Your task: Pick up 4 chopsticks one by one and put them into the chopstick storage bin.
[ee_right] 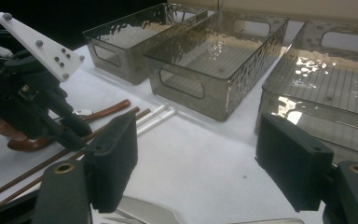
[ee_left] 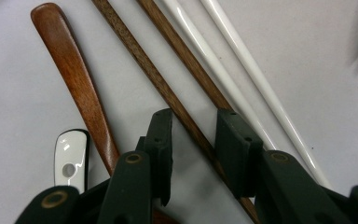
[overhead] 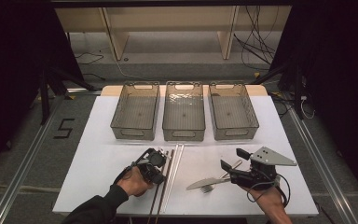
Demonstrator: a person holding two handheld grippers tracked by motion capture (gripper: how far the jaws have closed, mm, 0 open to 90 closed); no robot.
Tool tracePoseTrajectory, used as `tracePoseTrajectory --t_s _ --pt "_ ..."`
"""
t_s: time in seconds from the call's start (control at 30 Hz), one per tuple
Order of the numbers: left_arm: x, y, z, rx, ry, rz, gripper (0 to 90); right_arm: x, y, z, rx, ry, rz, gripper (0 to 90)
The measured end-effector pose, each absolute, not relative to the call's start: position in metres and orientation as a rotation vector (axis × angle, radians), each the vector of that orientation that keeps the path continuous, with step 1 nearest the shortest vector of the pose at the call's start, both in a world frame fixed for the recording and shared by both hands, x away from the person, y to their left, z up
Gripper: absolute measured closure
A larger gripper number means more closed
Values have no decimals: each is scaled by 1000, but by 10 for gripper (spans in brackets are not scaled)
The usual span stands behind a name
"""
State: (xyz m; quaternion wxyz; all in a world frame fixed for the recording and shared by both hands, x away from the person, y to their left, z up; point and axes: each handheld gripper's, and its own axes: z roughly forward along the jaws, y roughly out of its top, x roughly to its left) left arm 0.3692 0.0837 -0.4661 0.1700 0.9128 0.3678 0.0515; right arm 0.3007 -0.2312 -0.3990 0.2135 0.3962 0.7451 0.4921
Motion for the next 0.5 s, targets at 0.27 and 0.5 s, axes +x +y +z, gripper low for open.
tracePoseTrajectory --t_s 0.27,0.5 --pt "370 85 -466 2588 1041 134 721 300 -231 -399 1100 2067 1360 302" --pt "372 86 -466 2578 1067 108 741 300 -231 -399 1101 2068 1358 302"
